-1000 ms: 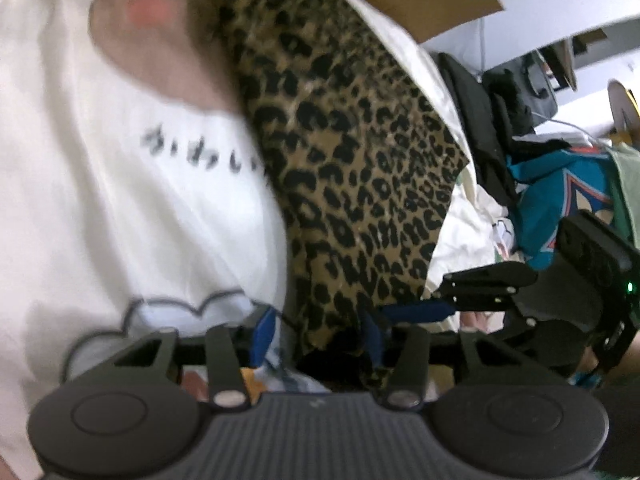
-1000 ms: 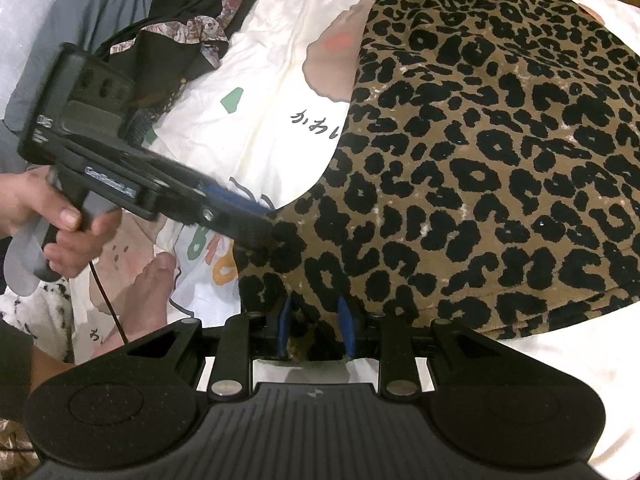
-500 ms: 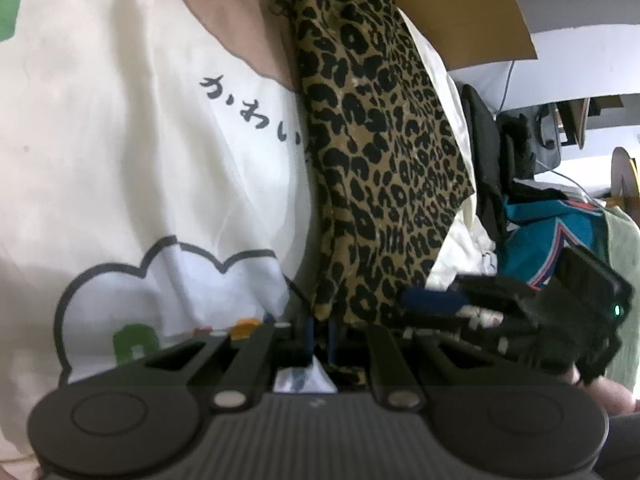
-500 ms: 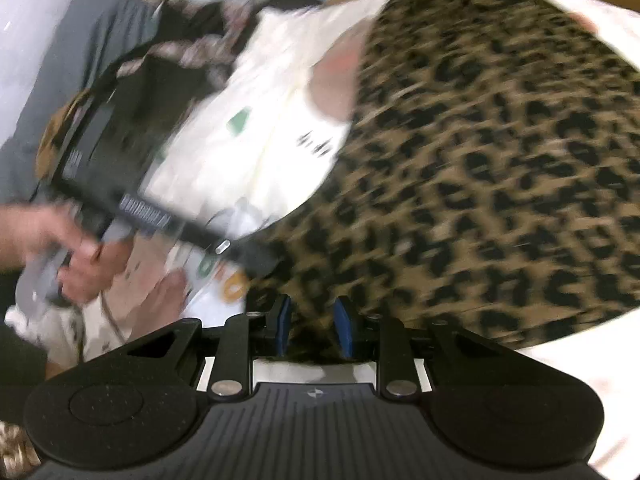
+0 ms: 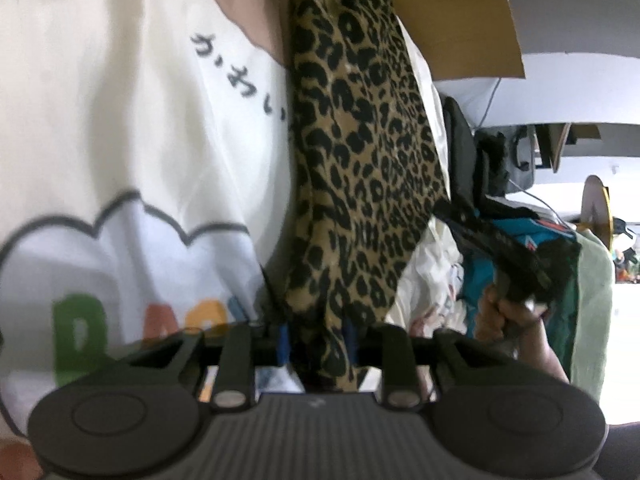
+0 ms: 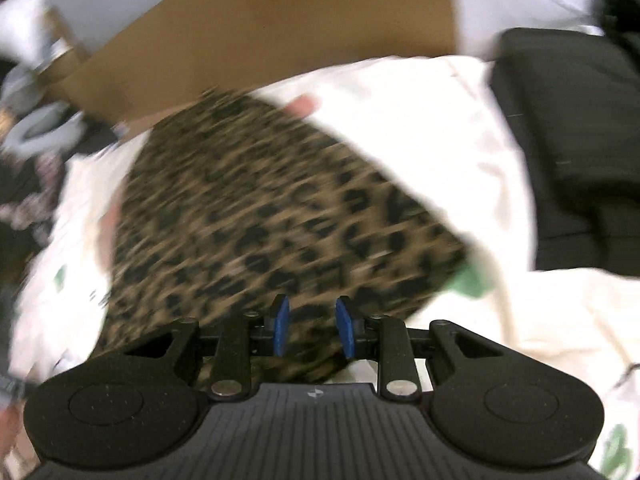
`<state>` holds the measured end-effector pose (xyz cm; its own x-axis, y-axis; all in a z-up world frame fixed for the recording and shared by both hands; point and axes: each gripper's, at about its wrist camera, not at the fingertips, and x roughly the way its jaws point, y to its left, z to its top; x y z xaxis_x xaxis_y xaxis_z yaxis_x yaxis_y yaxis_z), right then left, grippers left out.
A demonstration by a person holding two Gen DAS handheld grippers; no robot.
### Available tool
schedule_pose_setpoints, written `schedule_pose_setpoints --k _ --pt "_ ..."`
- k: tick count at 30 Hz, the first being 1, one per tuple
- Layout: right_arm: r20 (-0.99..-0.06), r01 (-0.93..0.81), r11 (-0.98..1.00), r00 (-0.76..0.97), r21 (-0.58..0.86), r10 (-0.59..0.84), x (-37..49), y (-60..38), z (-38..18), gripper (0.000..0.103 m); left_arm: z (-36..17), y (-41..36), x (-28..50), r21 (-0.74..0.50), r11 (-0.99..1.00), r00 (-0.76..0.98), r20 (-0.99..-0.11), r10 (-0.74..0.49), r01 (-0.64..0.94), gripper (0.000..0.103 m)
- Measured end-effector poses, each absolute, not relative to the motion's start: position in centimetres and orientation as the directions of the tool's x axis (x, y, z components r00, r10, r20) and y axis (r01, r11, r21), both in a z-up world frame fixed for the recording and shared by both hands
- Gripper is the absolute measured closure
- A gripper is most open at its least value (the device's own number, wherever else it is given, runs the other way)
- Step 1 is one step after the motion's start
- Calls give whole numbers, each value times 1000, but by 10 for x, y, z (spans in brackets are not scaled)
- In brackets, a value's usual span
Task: Fold clothes
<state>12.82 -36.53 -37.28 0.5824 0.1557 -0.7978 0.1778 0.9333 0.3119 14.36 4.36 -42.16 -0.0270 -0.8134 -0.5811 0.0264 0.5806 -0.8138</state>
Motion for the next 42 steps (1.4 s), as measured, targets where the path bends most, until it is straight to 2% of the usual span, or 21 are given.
schedule_pose_setpoints --k 4,6,8,11,16,21,24,31,36,42 --pt "-802 279 908 589 313 95 129 -392 -379 69 -425 37 138 -817 576 -50 -576 -816 24 79" --pt "-804 310 891 588 331 94 130 -400 -384 65 -427 34 135 -818 575 -58 -575 -816 20 82" --pt "-807 336 877 583 344 93 130 -406 -390 64 -428 35 133 -814 581 -60 -581 -812 21 93" --pt "-810 362 856 578 368 104 129 -412 -397 64 -427 36 132 -809 587 -55 -587 -808 13 95" --pt "-805 362 846 581 392 124 126 -415 -399 64 -422 37 132 -809 588 -45 -588 -808 22 96" --pt "-802 365 838 583 405 134 126 -418 -401 64 -429 34 135 -798 602 -41 -602 -797 18 86" --pt "-798 367 833 586 414 139 126 -420 -402 64 -435 31 137 -809 588 -45 -588 -808 7 85" --pt "-788 372 820 598 436 148 128 -424 -405 63 -437 32 135 -820 572 -62 -572 -818 8 97" --pt "-786 357 830 600 429 148 132 -424 -400 63 -418 40 139 -795 603 -70 -607 -792 64 98" --pt "-821 249 905 548 345 163 150 -416 -399 62 -402 45 144 -772 626 -69 -635 -770 111 98"
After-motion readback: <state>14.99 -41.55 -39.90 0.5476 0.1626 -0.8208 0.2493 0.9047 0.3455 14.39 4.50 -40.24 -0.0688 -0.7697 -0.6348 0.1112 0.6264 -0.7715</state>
